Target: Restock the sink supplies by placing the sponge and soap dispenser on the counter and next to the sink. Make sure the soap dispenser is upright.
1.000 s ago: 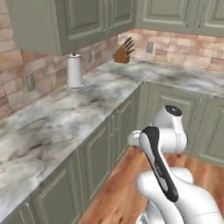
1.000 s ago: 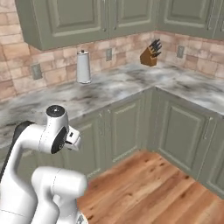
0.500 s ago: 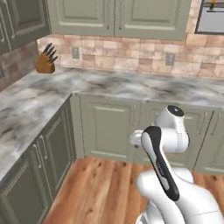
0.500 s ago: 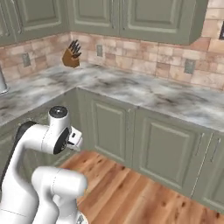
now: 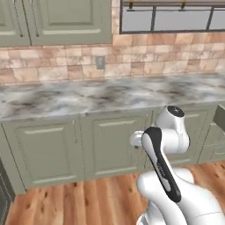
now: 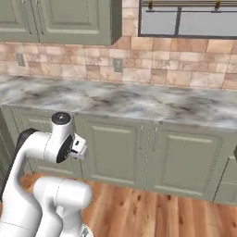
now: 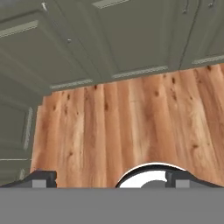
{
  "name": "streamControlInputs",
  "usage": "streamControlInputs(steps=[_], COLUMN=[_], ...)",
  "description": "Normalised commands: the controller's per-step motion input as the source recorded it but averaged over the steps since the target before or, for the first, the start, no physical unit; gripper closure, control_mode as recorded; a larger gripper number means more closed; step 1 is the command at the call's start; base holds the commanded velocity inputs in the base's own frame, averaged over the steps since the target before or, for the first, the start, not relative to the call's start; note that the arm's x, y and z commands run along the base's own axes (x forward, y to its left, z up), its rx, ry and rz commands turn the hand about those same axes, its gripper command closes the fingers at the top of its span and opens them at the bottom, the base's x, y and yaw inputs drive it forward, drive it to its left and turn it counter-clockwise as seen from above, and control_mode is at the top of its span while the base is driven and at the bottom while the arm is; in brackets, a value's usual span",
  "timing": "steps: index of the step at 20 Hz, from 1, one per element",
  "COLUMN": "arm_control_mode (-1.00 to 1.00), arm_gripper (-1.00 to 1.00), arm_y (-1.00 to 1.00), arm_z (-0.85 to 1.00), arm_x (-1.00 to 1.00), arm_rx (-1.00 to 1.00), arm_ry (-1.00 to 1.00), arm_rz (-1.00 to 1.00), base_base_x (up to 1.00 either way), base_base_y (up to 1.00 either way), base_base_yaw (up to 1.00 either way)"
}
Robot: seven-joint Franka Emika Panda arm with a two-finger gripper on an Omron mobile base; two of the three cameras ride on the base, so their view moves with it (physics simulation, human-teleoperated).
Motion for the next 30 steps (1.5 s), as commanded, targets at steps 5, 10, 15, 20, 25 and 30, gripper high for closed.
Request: streamControlInputs(steps=[5,10,15,20,25,30], arm_control_mode=[1.0,1.0,1.0,1.0,1.0,1.0], arm_gripper=[-1.0,-1.0,-1.0,-1.0,-1.0,-1.0], arm_y=[0.0,0.0,0.0,0.0,0.0,0.0], arm_z=[0.0,0.0,0.0,0.0,0.0,0.0], arm_x=[0.0,0.0,0.0,0.0,0.0,0.0], arm_rx=[0.0,0.0,0.0,0.0,0.0,0.0], arm_ry=[0.0,0.0,0.0,0.0,0.0,0.0], arm_rz=[0.0,0.0,0.0,0.0,0.0,0.0], base_base_x=[0.41,0.61,0.7,0.75,0.96,0.97], base_base_y=[-0.7,-0.83,-0.6,-0.48,-0.29,-0.26], base_base_yaw=[-0.57,-0.42,-0.33,-0.24,-0.19,-0.24])
